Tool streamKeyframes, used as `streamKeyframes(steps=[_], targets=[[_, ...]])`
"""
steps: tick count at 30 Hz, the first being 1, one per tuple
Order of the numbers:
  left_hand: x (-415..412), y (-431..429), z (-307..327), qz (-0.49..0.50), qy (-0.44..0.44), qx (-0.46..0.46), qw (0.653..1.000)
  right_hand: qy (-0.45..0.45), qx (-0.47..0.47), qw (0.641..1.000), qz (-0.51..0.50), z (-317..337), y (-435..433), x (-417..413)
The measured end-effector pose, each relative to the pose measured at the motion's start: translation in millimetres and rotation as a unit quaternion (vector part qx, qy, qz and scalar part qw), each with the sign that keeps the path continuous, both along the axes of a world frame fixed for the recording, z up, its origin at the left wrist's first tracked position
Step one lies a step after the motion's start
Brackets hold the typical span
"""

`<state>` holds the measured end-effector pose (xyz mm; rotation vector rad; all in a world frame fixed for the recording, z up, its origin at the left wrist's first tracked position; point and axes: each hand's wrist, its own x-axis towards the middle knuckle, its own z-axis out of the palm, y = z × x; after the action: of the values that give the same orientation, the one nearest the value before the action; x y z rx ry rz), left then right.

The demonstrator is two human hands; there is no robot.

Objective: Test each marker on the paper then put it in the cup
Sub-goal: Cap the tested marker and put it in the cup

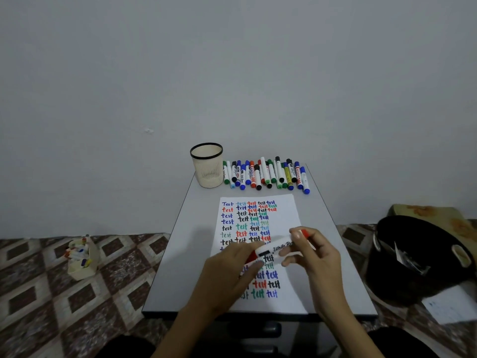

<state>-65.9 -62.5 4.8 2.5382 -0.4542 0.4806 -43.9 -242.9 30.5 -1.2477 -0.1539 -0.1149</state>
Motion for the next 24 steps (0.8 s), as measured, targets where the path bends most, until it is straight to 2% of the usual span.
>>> streamKeyframes(steps=[3,5,9,13,24], targets=[[-0.4,-7.1,8.1,-0.001,0.060,-0.023,0.998,0.012,-0.008,0.999,0.029,0.4,-6.4,-2.6],[-2.6,-13.0,12.1,-0.029,0.114,-0.046,0.992,0.022,-0.039,0.997,0.061,0.6,-9.2,-3.6],[-10.8,-23.1,13.0,-0.081,0.170,-0.064,0.980,0.027,-0.078,0.993,0.080,0.3,-15.5,-2.7],[-14.2,-30.3,10.4,-0.089,0.159,-0.064,0.981,0.034,-0.077,0.992,0.096,5.2,-20.8,-2.5],[-21.6,-34.6,5.1,-0.096,0.127,-0.169,0.973,0.042,-0.045,0.986,0.152,11.9,-24.2,-3.5]])
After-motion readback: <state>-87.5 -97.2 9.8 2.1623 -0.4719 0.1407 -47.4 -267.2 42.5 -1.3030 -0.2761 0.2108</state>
